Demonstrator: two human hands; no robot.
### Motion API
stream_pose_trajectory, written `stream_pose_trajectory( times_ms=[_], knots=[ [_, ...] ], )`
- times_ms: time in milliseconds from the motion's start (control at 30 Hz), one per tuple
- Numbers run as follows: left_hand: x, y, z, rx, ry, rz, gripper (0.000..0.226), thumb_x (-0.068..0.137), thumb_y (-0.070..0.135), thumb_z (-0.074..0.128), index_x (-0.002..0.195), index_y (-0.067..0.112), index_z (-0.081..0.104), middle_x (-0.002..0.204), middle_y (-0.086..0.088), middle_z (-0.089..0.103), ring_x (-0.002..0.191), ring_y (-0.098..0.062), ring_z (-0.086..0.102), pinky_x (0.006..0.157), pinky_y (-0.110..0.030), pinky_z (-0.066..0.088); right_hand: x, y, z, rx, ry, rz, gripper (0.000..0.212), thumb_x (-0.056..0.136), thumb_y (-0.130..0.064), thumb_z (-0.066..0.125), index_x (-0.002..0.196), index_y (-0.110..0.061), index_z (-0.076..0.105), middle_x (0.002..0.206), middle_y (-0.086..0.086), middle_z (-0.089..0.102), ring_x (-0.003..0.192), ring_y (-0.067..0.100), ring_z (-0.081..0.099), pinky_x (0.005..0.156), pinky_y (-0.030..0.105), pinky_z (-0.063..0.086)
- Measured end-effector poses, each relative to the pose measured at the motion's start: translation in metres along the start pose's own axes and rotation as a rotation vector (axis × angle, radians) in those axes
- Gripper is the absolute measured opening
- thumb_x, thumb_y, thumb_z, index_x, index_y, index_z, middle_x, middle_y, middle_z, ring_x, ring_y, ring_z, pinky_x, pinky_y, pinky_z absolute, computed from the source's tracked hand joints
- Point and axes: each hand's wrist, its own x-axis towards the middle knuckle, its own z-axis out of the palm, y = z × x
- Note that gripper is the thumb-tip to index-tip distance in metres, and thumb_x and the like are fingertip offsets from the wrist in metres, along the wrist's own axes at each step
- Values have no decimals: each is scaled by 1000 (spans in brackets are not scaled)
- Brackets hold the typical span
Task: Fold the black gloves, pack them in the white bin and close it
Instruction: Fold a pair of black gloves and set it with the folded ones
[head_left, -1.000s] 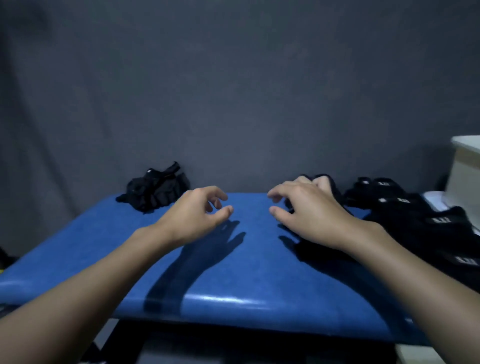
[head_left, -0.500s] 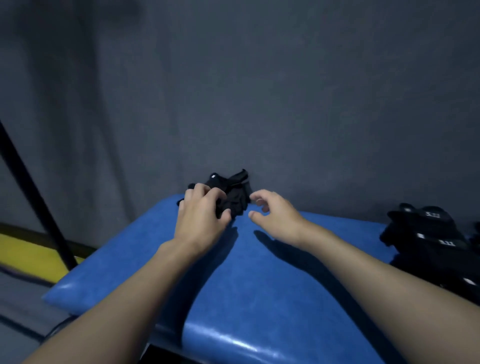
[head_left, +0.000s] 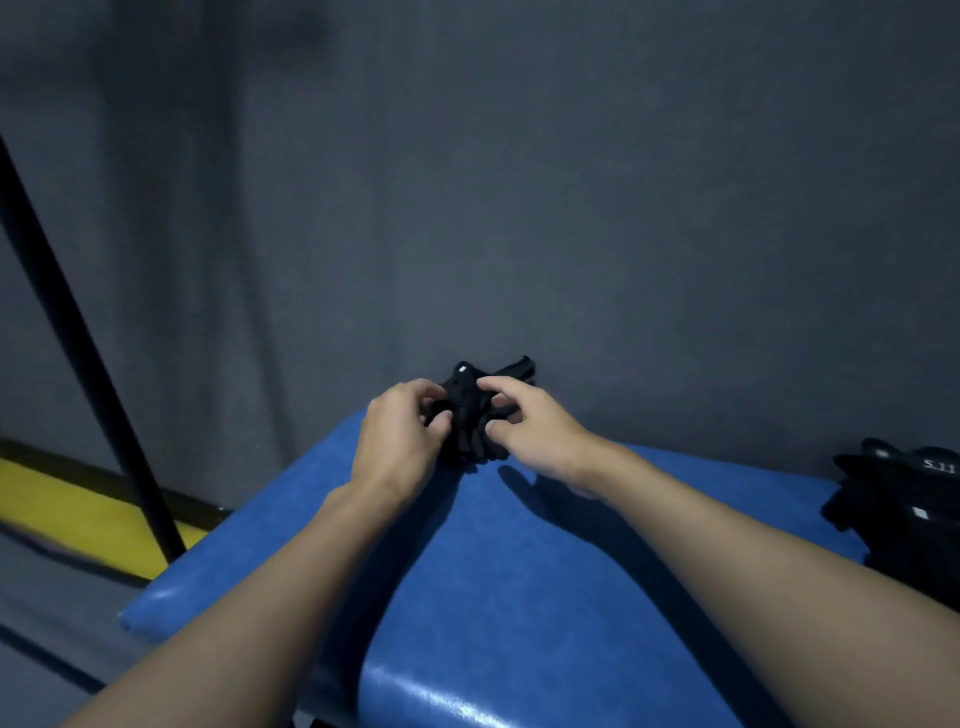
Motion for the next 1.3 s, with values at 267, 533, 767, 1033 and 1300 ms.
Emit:
stream_pose_trajectory(
  times_ms=[267, 533, 767, 1033, 1300],
  knots=[
    [4, 4, -1, -174, 82, -55, 13, 89, 8, 65, 89, 21, 68, 79, 13, 67, 78, -2, 64, 65, -12, 46, 4, 2, 4, 57, -11, -16, 56, 95, -4, 48, 145, -30, 44, 132, 2, 50, 105, 15, 56, 73, 17, 49],
    [0, 27, -12, -430, 69, 25, 11, 85, 4, 72, 89, 15, 71, 79, -1, 72, 72, -9, 67, 68, -24, 54, -10, 3, 0, 134, 32, -112, 67, 78, -27, 81, 137, -29, 50, 117, -5, 55, 106, 8, 52, 81, 12, 41],
    [-9, 49, -16, -745, 27, -49, 15, 84, 1, 73, 86, 14, 69, 77, -5, 70, 72, -16, 68, 72, -28, 58, -21, -3, -6, 251, 255, -186, 16, 84, -13, 72, 99, -17, 72, 88, 0, 74, 82, 16, 69, 77, 33, 57],
    [-14, 58, -1, -550, -117, 14, 38, 87, 16, 74, 116, 39, 65, 115, 16, 61, 111, -3, 59, 89, -27, 50, -59, -2, -49, 226, 286, -186, 15, 89, -9, 63, 86, -18, 75, 81, 3, 75, 80, 19, 72, 76, 38, 59],
    [-33, 93, 17, -626, -325, 98, 15, 92, 12, 68, 78, 16, 65, 59, 12, 62, 45, 0, 51, 43, -13, 36, -98, 10, -95, 385, 262, -140, 11, 91, -4, 64, 86, -8, 72, 74, -2, 70, 70, 5, 63, 65, 16, 48]
  ],
)
